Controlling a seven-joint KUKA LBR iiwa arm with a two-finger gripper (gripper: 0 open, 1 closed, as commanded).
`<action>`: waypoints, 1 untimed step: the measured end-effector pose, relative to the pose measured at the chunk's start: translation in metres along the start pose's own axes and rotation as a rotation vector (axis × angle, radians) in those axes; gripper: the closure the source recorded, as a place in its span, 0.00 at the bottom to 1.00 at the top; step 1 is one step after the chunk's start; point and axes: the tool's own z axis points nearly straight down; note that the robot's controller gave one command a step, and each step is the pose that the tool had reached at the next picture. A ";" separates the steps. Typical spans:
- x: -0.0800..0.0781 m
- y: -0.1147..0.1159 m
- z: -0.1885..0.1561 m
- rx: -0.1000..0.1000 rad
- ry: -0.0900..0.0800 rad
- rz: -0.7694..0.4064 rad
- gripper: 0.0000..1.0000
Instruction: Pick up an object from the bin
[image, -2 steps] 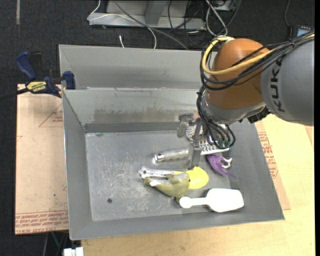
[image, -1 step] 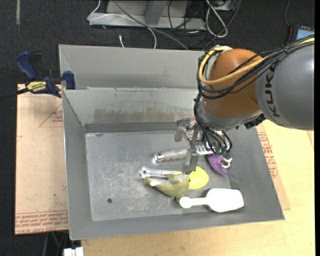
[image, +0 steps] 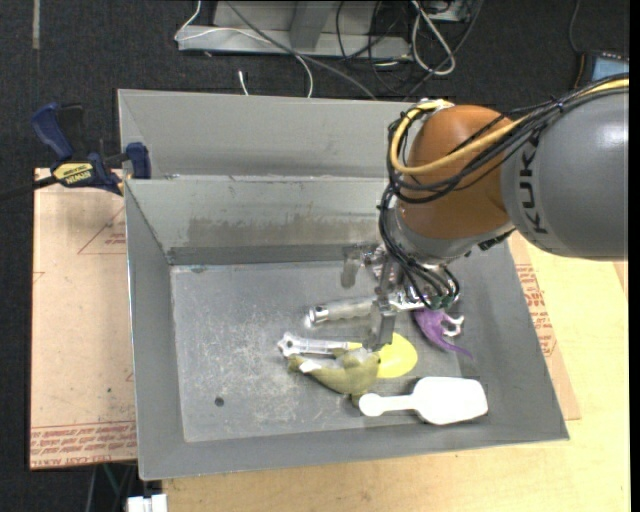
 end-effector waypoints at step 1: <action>0.011 0.008 0.014 0.002 -0.009 -0.011 0.00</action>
Offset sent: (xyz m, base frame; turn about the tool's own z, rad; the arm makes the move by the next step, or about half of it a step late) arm -0.0059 0.0122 -0.1080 0.0264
